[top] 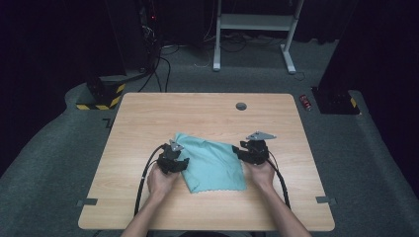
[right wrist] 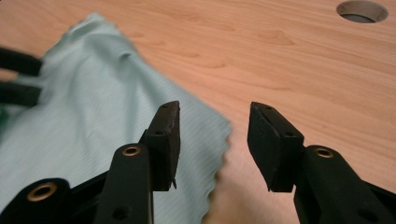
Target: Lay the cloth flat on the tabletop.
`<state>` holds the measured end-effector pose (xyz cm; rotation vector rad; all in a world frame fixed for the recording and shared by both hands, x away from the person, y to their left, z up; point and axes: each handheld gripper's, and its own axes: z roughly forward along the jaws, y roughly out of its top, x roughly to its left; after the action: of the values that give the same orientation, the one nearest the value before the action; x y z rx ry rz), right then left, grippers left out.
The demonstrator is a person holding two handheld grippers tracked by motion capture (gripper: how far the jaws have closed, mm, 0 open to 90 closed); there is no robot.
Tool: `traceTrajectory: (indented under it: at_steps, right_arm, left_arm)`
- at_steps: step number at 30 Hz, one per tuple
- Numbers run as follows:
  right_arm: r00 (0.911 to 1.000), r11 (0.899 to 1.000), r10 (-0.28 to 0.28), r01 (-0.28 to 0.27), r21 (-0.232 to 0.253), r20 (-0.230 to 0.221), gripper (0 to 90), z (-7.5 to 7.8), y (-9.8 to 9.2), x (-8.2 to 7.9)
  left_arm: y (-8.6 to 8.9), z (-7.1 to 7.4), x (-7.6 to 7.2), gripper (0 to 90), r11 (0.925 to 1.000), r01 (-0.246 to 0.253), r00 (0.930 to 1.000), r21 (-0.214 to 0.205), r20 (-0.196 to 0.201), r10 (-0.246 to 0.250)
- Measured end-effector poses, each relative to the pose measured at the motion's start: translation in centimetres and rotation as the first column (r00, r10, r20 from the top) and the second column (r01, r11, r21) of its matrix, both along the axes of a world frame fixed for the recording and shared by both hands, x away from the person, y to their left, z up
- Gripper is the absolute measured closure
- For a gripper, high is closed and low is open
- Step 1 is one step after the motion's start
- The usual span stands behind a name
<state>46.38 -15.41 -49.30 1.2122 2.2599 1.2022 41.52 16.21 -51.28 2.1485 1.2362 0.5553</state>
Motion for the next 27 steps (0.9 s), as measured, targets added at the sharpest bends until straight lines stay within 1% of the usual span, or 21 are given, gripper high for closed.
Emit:
traceTrajectory:
  at_steps: [1, 2, 3, 4, 6, 8, 9, 10, 11, 14, 15, 16, 18, 19, 20, 22, 24, 27]
  right_arm:
    - [0.9998, 1.0, -0.011, 0.01, -0.013, -0.014, 53.6, -0.1, 0.2, 0.5]
    - [0.9997, 0.999, -0.011, 0.011, -0.033, -0.024, 53.7, -0.3, 0.5, 1.0]
    - [0.9995, 0.999, -0.02, 0.019, -0.041, -0.026, 54.2, -0.6, 0.8, 1.3]
    - [0.9994, 0.999, -0.024, 0.022, -0.047, -0.026, 54.4, -0.9, 0.9, 1.5]
    - [0.9984, 0.998, -0.028, 0.025, -0.061, -0.05, 54.5, -1.7, 1.1, 1.9]
    - [0.9959, 0.997, -0.03, 0.024, -0.08, -0.085, 55.4, -2.5, 1.2, 2.2]
    - [0.9964, 0.996, -0.027, 0.02, -0.082, -0.081, 58.7, -2.7, 1.3, 2.2]
    - [0.9967, 0.996, -0.023, 0.016, -0.088, -0.078, 63.1, -2.6, 1.3, 2.2]
    - [0.9954, 0.997, -0.016, 0.008, -0.08, -0.094, 67.5, -2.5, 1.3, 2.2]
    - [0.996, 0.993, 0.016, -0.027, -0.117, -0.088, 86.6, -2.4, 1.5, 2.0]
    - [0.9956, 0.992, 0.029, -0.04, -0.123, -0.089, 90.0, -2.4, 1.6, 1.9]
    - [0.9955, 0.991, 0.038, -0.049, -0.124, -0.087, 90.0, -2.4, 1.6, 1.8]
    - [0.9958, 0.992, 0.057, -0.064, -0.106, -0.071, 90.0, -1.9, 1.8, 1.4]
    - [0.9962, 0.993, 0.069, -0.074, -0.098, -0.054, 90.0, -1.5, 1.9, 1.1]
    - [0.9959, 0.992, 0.088, -0.089, -0.087, -0.023, 90.0, -0.8, 2.1, 0.7]
    - [0.9925, 0.99, 0.122, -0.12, -0.08, 0.015, 90.0, 0.3, 2.6, -0.2]
    - [0.9838, 0.981, 0.172, -0.167, -0.097, 0.051, 90.0, 1.2, 3.2, -1.3]
    - [0.9664, 0.963, 0.246, -0.236, -0.127, 0.073, 90.0, 2.0, 4.3, -3.1]
  left_arm:
    - [0.2, -0.1, -0.2, 48.7, 1.0, -0.003, 1.0, -0.005, 0.003, 0.003]
    - [0.6, -0.2, -0.5, 48.3, 0.9998, -0.007, 0.9999, -0.02, 0.008, 0.008]
    - [0.8, -0.3, -0.6, 47.8, 0.9997, -0.007, 0.9999, -0.026, 0.013, 0.007]
    - [1.1, -0.4, -0.8, 47.3, 0.9991, -0.014, 0.9997, -0.041, 0.021, 0.014]
    - [1.8, -0.8, -1.1, 46.3, 0.9955, -0.024, 0.9993, -0.092, 0.026, 0.026]
    - [2.2, -1.2, -1.4, 44.4, 0.9937, -0.029, 0.9976, -0.108, 0.059, 0.036]
    - [2.3, -1.3, -1.6, 43.9, 0.9929, -0.029, 0.9966, -0.115, 0.074, 0.038]
    - [2.2, -1.4, -1.7, 43.8, 0.9926, -0.033, 0.996, -0.117, 0.079, 0.043]
    - [2.2, -1.4, -1.7, 43.5, 0.9927, -0.037, 0.9958, -0.115, 0.078, 0.047]
    - [2.2, -1.4, -1.7, 41.3, 0.9925, -0.049, 0.9955, -0.111, 0.075, 0.058]
    - [2.2, -1.4, -1.7, 40.2, 0.9922, -0.054, 0.9951, -0.113, 0.076, 0.062]
    - [2.2, -1.4, -1.7, 39.6, 0.9919, -0.056, 0.995, -0.114, 0.076, 0.065]
    - [2.2, -1.4, -1.7, 38.9, 0.9918, -0.059, 0.9949, -0.114, 0.075, 0.068]
    - [2.2, -1.4, -1.7, 38.7, 0.9918, -0.059, 0.9948, -0.113, 0.076, 0.068]
    - [2.2, -1.4, -1.7, 38.7, 0.9918, -0.059, 0.9948, -0.114, 0.076, 0.068]
    - [2.2, -1.4, -1.7, 38.7, 0.9918, -0.059, 0.9949, -0.113, 0.075, 0.068]
    - [2.2, -1.4, -1.7, 38.7, 0.9918, -0.058, 0.9949, -0.113, 0.075, 0.067]
    - [2.2, -1.4, -1.7, 38.6, 0.9918, -0.058, 0.9949, -0.113, 0.075, 0.067]
